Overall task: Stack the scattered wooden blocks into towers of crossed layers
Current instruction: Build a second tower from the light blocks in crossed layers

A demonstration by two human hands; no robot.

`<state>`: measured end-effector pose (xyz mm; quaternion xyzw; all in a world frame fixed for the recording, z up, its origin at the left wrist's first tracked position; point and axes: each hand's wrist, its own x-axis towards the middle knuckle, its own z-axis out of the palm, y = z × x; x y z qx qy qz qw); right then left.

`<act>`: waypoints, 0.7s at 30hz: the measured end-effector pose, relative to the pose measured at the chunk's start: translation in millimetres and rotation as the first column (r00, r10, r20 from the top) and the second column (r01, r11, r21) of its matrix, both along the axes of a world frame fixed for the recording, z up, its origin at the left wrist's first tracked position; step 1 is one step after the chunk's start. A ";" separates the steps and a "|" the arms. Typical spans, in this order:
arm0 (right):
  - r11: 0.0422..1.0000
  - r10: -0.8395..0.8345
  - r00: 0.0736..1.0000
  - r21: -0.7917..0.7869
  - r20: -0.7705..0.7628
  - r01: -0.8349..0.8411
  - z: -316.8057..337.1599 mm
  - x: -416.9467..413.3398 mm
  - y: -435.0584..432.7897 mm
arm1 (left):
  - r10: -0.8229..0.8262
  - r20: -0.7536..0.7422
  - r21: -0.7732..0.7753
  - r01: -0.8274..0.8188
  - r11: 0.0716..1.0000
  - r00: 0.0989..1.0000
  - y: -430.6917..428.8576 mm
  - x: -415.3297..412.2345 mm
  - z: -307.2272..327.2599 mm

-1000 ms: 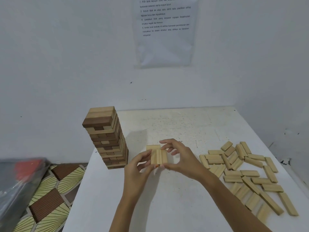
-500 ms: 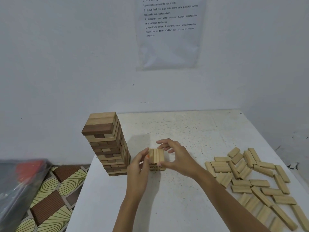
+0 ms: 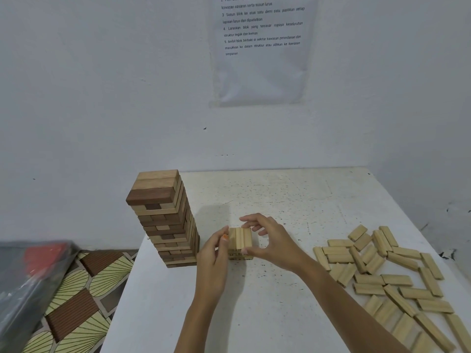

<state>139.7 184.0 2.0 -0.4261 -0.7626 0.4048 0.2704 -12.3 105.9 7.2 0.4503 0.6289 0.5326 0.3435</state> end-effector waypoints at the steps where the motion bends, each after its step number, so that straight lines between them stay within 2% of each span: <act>1: 1.000 -0.002 1.000 -0.002 0.000 0.002 -0.2 0.1 -0.2 | 0.001 0.013 -0.004 -0.001 1.000 1.000 -0.2 0.1 0.1; 10: 1.000 0.021 0.999 -0.012 0.045 -0.020 2.4 -3.3 -1.4 | 0.028 0.064 -0.005 -0.028 1.000 0.998 -1.8 3.6 -0.6; 21: 0.999 0.029 0.998 -0.022 0.048 -0.028 4.8 -8.6 -1.3 | 0.072 0.008 0.007 -0.072 0.997 0.997 -2.1 2.6 -9.3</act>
